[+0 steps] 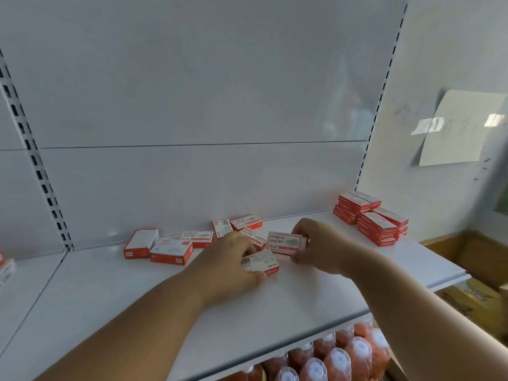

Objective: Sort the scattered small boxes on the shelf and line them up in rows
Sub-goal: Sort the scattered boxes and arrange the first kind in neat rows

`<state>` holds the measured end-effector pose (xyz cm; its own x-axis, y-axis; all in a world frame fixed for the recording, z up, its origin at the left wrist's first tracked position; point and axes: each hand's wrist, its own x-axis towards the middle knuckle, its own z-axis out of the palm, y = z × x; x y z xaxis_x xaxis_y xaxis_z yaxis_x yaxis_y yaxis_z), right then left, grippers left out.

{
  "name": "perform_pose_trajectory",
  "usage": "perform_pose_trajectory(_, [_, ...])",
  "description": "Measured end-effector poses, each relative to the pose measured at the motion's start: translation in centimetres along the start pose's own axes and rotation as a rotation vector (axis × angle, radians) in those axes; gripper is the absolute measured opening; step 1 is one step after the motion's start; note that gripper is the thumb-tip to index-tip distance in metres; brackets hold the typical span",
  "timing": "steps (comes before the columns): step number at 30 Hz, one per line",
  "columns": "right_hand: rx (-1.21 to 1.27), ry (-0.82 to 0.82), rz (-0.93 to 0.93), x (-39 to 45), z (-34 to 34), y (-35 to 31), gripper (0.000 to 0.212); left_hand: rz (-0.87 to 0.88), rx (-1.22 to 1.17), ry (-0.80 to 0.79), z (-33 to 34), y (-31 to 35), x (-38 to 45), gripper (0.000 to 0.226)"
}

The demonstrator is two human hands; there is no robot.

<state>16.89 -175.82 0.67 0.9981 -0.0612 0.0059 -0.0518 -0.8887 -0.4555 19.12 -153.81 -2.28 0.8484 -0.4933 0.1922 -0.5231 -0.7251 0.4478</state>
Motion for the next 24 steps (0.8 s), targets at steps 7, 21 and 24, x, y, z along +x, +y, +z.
perform_pose_trajectory(7, [0.897, 0.006, -0.031, -0.2, 1.4, -1.1, 0.033, -0.232, -0.535, 0.289, -1.0, -0.6, -0.3, 0.037])
perform_pose_trajectory(21, [1.096, 0.197, -0.057, -1.5, 4.6, -7.2, 0.020, -0.356, -1.395, 0.196, -1.5, -0.7, -0.2, 0.036])
perform_pose_trajectory(24, [1.170, 0.267, 0.000, -1.5, 5.0, -7.5, 0.018, -0.358, -1.403, 0.187, -1.6, -0.5, -0.1, 0.034])
